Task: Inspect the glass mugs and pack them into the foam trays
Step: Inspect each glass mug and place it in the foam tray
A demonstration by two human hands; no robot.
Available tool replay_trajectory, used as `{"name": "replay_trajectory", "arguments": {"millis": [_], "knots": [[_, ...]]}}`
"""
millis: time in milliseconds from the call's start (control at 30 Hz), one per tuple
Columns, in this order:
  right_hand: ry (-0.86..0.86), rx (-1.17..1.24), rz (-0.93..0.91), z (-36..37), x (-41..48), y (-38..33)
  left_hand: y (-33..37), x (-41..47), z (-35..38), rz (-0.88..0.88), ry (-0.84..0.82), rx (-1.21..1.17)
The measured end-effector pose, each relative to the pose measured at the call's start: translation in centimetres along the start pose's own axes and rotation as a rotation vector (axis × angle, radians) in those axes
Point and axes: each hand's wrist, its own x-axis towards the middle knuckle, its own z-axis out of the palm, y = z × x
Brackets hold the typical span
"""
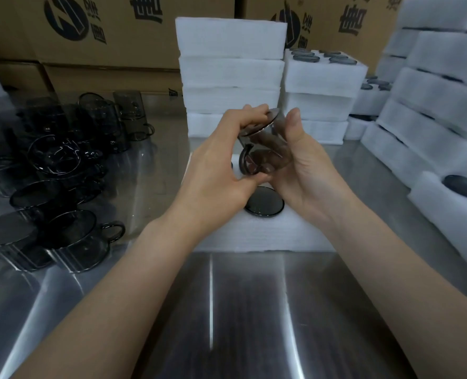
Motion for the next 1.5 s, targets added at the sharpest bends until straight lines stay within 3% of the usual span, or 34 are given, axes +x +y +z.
{"name": "replay_trajectory", "arguments": {"millis": [100, 333, 567, 767, 900, 1000, 1133, 1367, 1500], "knots": [[0.01, -0.075, -0.013, 0.1, -0.1, 0.2, 0.1, 0.0, 0.0, 0.001, -0.023, 0.071], [0.067, -0.573, -0.263, 0.2, -0.6, 1.4, 0.3, 0.0, 0.0, -0.123, -0.065, 0.19], [0.114, -0.482, -0.228, 0.6, -0.7, 0.9, 0.1, 0.0, 0.2, -0.135, -0.023, 0.112], [0.204, -0.243, 0.008, 0.5, -0.6, 0.1, 0.2, 0.1, -0.2, -0.07, -0.102, 0.143], [0.143, -0.055, 0.079, 0.1, -0.5, -0.3, 0.1, 0.2, -0.4, 0.016, -0.17, 0.126], [0.002, 0.028, 0.115, -0.2, -0.2, -0.2, 0.2, 0.2, -0.5, 0.1, -0.168, 0.125], [-0.175, -0.036, 0.169, -0.5, 0.0, -0.2, 0.3, 0.1, -0.3, 0.063, -0.084, 0.231], [0.046, -0.157, -0.023, -0.3, -0.5, 0.7, 0.4, 0.1, 0.3, -0.15, -0.105, 0.182], [0.043, -0.332, -0.086, -0.1, -0.5, 0.9, 0.3, -0.2, 0.6, -0.189, -0.005, 0.186]]}}
